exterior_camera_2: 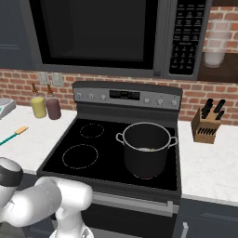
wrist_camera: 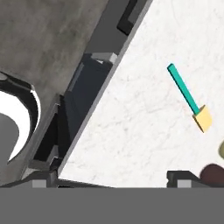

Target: Put the cucumber and tomato in the pot. Retrieve the spatula and lightly stir the vegetables in the pot.

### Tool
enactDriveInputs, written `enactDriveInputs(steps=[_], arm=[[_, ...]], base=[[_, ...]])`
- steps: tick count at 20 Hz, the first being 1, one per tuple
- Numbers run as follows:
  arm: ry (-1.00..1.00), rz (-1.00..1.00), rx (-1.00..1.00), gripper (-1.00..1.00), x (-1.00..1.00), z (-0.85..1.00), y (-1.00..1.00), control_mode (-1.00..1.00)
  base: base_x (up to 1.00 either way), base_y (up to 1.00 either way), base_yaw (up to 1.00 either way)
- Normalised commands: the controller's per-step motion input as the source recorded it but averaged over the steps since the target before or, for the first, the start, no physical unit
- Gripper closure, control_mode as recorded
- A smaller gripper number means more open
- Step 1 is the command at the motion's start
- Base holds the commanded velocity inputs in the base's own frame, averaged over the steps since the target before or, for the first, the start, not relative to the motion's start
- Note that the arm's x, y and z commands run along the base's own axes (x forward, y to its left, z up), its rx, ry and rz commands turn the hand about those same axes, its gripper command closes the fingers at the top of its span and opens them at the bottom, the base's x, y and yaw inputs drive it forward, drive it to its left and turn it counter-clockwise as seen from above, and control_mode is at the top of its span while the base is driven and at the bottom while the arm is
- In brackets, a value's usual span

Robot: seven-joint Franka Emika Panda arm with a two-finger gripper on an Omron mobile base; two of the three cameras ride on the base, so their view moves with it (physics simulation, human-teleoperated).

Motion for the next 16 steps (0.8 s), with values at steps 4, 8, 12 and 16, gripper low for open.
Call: enactDriveInputs(steps=[4,8,12,16], arm=[[-0.08,0.19,-0.19,-1.00,0.00,-0.67,0.48,-1.00],[-0.23,0.10,-0.18,-1.00,-0.04,-0.33,0.57,-1.00],[-0.21,0.01,-0.17,-1.00,0.00,-0.05,0.56,-1.00],[-0.07,-0.03,-0.16,-1.00,0.08,0.00,0.52,-1.00]], base=[[0.00,0.00,0.00],[0.00,0.00,0.00],[0.00,0.00,0.00],[0.00,0.00,0.00]])
